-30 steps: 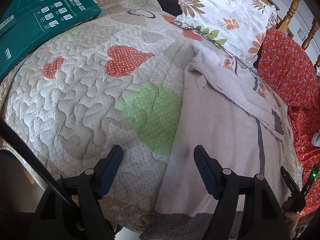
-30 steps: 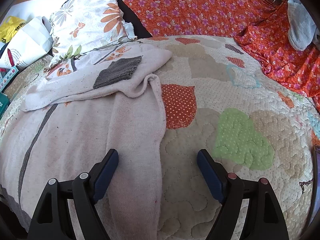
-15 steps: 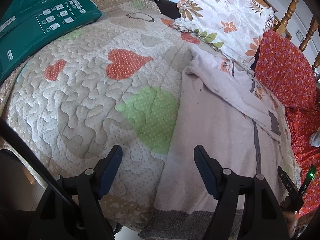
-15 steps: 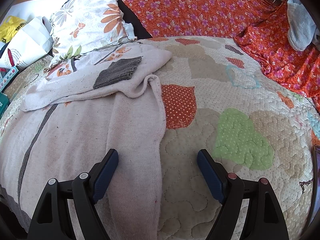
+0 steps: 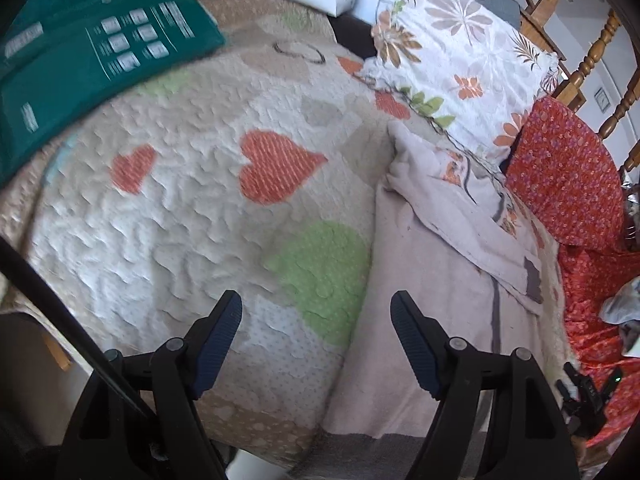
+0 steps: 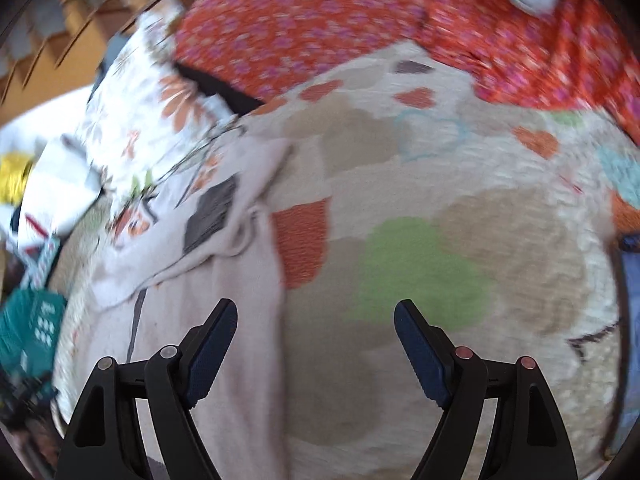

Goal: Fold small clothes
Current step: 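Grasp the grey knit hem band with both grippers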

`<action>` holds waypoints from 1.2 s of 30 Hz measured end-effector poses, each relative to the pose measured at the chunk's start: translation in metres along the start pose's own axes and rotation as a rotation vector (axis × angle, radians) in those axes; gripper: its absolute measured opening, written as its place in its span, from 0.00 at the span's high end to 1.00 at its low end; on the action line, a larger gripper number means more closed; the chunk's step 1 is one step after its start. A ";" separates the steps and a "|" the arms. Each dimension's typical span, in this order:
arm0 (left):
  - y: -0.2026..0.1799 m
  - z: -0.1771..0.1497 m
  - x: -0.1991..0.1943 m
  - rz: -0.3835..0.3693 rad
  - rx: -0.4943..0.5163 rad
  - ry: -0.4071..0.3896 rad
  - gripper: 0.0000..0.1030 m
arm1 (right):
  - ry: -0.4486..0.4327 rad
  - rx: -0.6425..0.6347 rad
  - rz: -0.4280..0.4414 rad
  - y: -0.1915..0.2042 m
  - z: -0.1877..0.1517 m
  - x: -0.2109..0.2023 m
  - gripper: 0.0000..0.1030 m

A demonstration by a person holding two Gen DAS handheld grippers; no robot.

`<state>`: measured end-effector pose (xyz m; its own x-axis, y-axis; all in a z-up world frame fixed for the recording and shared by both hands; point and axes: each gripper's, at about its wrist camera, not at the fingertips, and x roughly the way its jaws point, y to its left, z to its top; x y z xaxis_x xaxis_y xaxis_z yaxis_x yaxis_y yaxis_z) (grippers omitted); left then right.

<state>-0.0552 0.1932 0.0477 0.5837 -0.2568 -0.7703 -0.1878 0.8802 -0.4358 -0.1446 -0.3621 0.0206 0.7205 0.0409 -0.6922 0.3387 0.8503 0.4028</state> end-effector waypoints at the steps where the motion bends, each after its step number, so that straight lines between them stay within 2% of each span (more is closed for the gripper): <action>1: -0.003 -0.003 0.004 -0.021 0.003 0.014 0.27 | 0.019 0.039 0.003 -0.013 0.001 -0.003 0.18; 4: -0.020 -0.018 0.022 -0.076 0.049 0.071 0.27 | 0.090 0.147 0.037 -0.043 -0.006 -0.003 0.23; 6: -0.029 -0.029 0.038 -0.117 0.058 0.139 0.27 | 0.134 0.203 0.099 -0.054 -0.015 0.000 0.28; 10: -0.045 -0.040 0.045 -0.108 0.122 0.147 0.27 | 0.167 0.239 0.243 -0.045 -0.032 0.001 0.28; 12: -0.044 -0.042 0.045 -0.150 0.109 0.166 0.27 | 0.169 0.205 0.267 -0.033 -0.038 0.001 0.28; 14: -0.040 -0.044 0.046 -0.178 0.093 0.175 0.27 | 0.227 0.243 0.385 -0.026 -0.047 0.010 0.31; 15: -0.039 -0.047 0.045 -0.192 0.085 0.181 0.27 | 0.250 0.249 0.417 -0.021 -0.052 0.015 0.31; 19: -0.035 -0.058 0.044 -0.225 0.067 0.202 0.27 | 0.244 0.128 0.363 0.006 -0.061 0.014 0.31; 24: -0.036 -0.074 0.043 -0.267 0.061 0.242 0.27 | 0.293 0.134 0.449 0.014 -0.073 0.021 0.31; 27: -0.036 -0.082 0.042 -0.280 0.056 0.250 0.27 | 0.286 0.125 0.464 0.015 -0.081 0.017 0.31; 30: -0.032 -0.086 0.041 -0.297 0.030 0.249 0.27 | 0.313 0.154 0.526 0.014 -0.087 0.020 0.31; 36: -0.027 -0.093 0.039 -0.311 0.015 0.257 0.27 | 0.312 0.153 0.535 0.013 -0.092 0.019 0.31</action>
<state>-0.1005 0.1225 -0.0140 0.3936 -0.6021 -0.6947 -0.0207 0.7497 -0.6615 -0.1823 -0.3021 -0.0419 0.6115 0.6100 -0.5040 0.0795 0.5864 0.8061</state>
